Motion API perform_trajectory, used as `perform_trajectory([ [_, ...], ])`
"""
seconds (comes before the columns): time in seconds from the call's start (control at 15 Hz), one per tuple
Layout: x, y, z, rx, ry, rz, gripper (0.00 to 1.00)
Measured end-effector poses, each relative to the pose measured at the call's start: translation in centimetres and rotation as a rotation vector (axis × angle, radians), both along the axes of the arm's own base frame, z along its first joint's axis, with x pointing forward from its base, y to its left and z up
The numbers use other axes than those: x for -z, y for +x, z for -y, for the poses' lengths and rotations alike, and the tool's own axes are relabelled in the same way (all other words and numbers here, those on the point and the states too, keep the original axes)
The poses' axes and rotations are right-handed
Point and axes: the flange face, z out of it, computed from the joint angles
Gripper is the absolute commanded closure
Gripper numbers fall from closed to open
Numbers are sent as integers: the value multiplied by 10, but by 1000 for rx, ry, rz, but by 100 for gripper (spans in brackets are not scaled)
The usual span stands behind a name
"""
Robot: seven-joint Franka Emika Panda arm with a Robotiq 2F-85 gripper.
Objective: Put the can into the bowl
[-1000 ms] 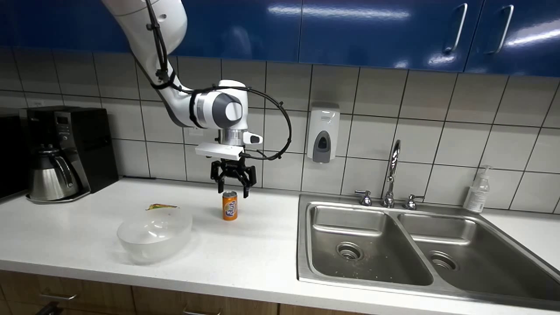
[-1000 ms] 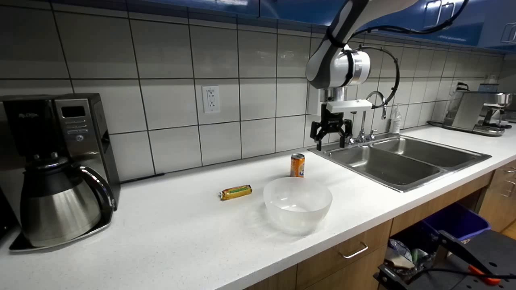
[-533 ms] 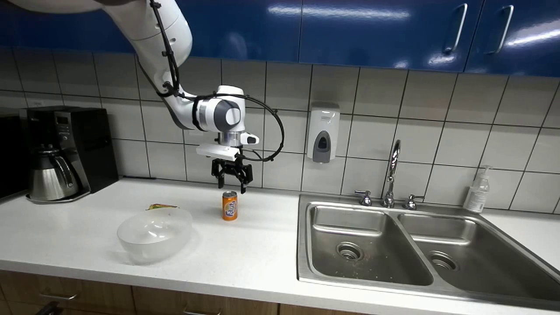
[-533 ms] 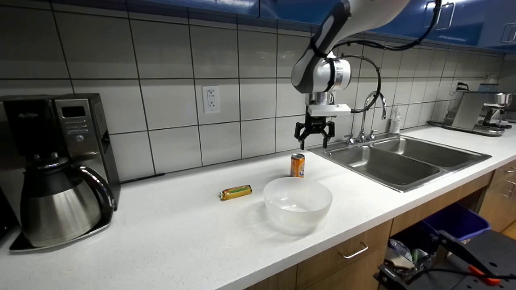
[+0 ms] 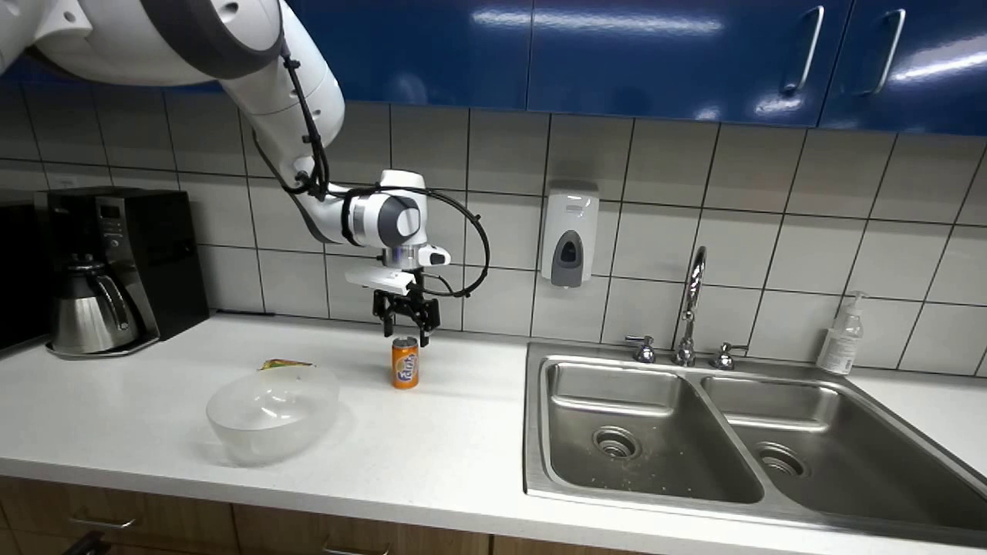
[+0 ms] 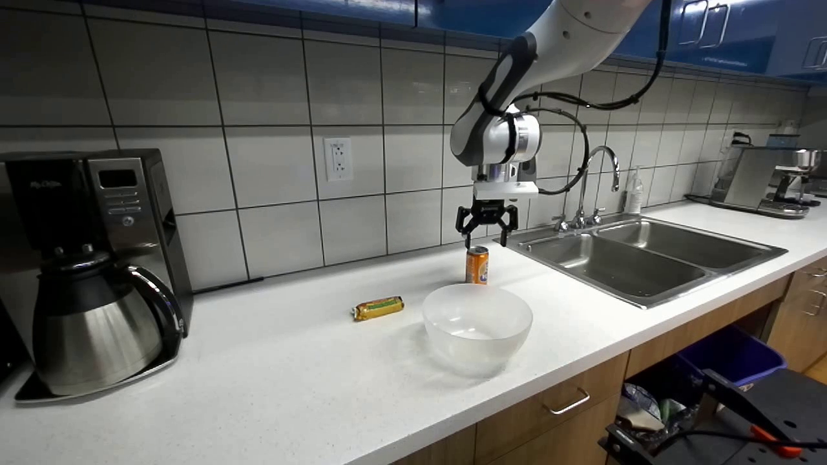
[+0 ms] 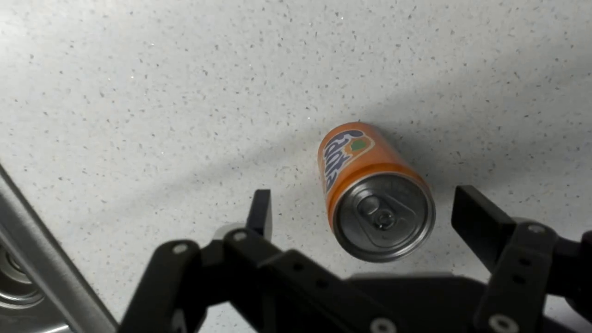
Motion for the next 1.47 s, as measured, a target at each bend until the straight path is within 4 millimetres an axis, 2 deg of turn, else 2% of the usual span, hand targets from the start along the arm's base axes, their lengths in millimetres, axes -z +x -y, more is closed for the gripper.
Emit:
perform_trajectory([
  [0.33, 14, 13, -5, 10, -3, 3, 0],
  [1.0, 16, 15, -6, 11, -4, 1, 0],
  [1.47, 29, 12, -26, -25, -13, -3, 0],
])
